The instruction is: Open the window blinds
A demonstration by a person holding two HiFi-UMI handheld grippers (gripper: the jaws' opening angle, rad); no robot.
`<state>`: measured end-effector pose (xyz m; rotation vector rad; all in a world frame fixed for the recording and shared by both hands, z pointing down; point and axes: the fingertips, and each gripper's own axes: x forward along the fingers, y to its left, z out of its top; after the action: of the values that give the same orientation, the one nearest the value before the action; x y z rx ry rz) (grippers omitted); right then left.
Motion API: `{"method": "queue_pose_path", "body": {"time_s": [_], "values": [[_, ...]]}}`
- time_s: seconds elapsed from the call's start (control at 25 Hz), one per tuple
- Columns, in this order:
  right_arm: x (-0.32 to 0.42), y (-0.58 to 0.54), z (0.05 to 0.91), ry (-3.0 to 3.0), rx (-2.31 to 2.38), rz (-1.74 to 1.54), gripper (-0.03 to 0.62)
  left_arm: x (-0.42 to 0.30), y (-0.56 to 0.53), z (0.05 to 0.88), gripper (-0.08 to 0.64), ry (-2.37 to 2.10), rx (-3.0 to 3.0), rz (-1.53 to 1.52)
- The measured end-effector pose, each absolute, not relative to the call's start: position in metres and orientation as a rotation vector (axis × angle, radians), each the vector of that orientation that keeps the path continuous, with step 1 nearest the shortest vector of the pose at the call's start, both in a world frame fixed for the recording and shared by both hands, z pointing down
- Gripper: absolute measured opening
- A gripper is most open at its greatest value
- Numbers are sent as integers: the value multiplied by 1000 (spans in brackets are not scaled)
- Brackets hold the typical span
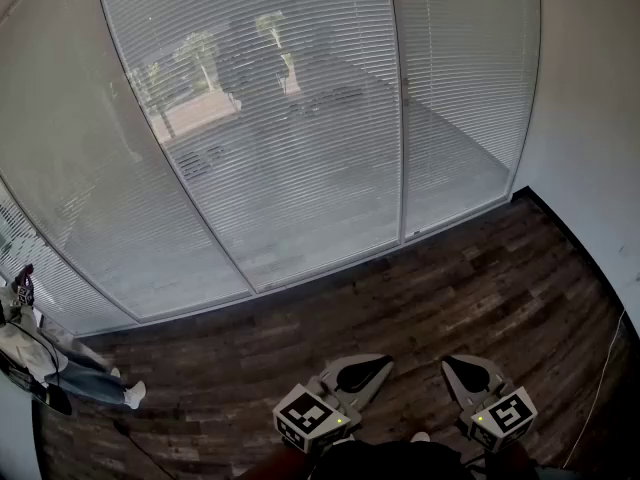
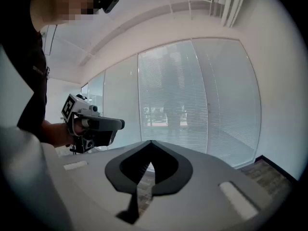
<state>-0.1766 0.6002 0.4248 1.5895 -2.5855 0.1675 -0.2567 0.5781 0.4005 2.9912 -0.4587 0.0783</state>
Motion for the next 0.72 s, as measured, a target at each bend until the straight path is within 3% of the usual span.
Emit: {"method": "queue_pose_path", "body": {"time_s": [0.72], "values": [[-164,616,418,-2667,1619,211,28,-246,586,402,0,-521,2960,49]]}}
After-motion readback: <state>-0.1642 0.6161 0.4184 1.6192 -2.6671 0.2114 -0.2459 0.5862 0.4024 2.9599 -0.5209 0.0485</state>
